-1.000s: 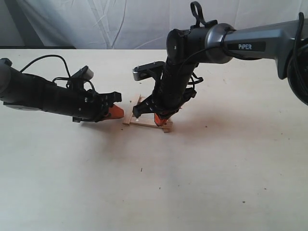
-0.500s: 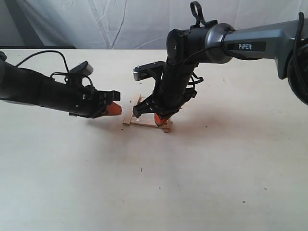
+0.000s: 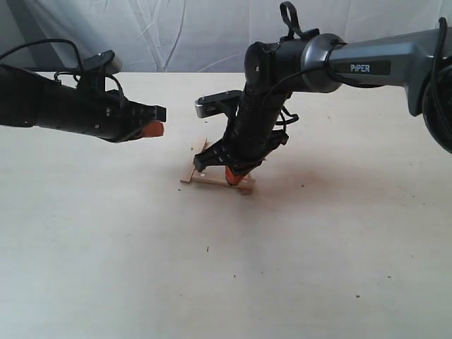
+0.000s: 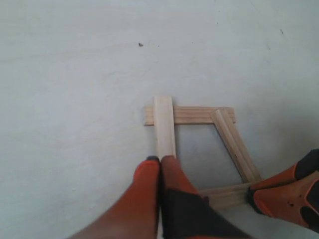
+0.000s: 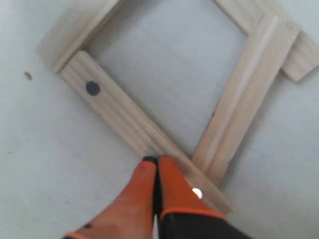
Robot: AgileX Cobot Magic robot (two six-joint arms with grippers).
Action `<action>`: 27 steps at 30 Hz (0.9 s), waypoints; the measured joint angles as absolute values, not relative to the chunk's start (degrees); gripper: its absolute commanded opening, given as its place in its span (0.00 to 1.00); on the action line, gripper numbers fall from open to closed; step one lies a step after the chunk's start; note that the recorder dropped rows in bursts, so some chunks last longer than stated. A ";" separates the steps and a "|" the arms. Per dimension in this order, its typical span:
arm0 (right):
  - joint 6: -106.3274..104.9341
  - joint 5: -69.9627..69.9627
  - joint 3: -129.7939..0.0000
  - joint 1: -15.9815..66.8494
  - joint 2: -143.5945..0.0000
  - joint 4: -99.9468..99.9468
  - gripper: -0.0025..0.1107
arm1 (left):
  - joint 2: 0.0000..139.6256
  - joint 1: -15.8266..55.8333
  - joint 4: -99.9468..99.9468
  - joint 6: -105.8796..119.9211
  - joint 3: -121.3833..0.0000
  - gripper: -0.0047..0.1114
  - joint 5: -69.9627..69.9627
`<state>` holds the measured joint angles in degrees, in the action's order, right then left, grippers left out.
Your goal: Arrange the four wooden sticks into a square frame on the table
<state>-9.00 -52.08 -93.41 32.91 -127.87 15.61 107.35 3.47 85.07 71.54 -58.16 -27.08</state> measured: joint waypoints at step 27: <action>-0.59 -63.06 -102.17 20.45 -124.32 15.88 0.03 | 101.48 16.12 60.61 57.51 -58.32 0.32 -8.05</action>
